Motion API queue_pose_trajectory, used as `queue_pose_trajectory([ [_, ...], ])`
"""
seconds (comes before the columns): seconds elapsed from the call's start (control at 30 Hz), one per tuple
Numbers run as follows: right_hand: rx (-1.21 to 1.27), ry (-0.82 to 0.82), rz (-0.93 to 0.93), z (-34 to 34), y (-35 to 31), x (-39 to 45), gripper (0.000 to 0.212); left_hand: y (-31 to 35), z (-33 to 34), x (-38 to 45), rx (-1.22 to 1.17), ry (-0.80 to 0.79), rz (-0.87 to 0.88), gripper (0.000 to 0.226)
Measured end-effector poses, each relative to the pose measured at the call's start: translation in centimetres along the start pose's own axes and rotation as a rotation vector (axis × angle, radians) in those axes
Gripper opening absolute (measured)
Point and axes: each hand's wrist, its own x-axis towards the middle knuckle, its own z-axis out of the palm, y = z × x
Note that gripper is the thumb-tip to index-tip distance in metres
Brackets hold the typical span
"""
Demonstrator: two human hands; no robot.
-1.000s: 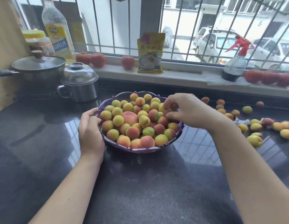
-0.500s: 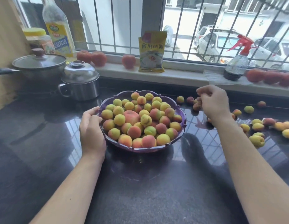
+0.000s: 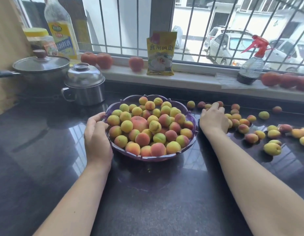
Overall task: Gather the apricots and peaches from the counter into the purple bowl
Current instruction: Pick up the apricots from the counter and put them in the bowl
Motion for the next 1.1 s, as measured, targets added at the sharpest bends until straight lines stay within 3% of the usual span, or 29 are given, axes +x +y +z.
queue_pose_trajectory([
  [0.1,-0.011,0.008,0.029,0.0,-0.4,0.2,0.037,0.1,0.2,0.0,0.001,-0.001,0.002,0.044],
  [0.27,0.102,0.061,-0.094,0.4,0.5,-0.8,0.028,0.1,0.1,-0.1,0.026,0.001,0.013,0.049],
  [0.4,0.451,-0.037,-0.047,-0.5,1.1,-0.8,0.032,0.2,0.1,-0.2,0.028,0.004,0.003,0.049],
  [0.53,0.836,-0.138,0.111,-1.3,1.3,-0.3,0.017,0.1,0.0,-0.1,0.036,-0.001,-0.01,0.043],
  [0.6,0.964,-0.183,0.136,-2.4,0.9,-0.2,0.02,0.1,0.0,-0.1,0.038,0.002,-0.012,0.042],
  [0.7,0.987,-0.245,0.053,-4.3,0.0,-0.1,0.025,0.1,0.0,-0.1,0.048,0.001,-0.011,0.043],
  [0.9,0.999,-0.357,-0.2,-9.6,-4.3,-2.5,0.013,0.1,-0.1,0.0,0.062,-0.012,-0.027,0.04],
  [1.1,0.763,-0.412,-0.482,-12.4,-8.3,-4.9,0.019,0.4,-0.1,-0.3,0.081,-0.001,-0.039,0.038],
])
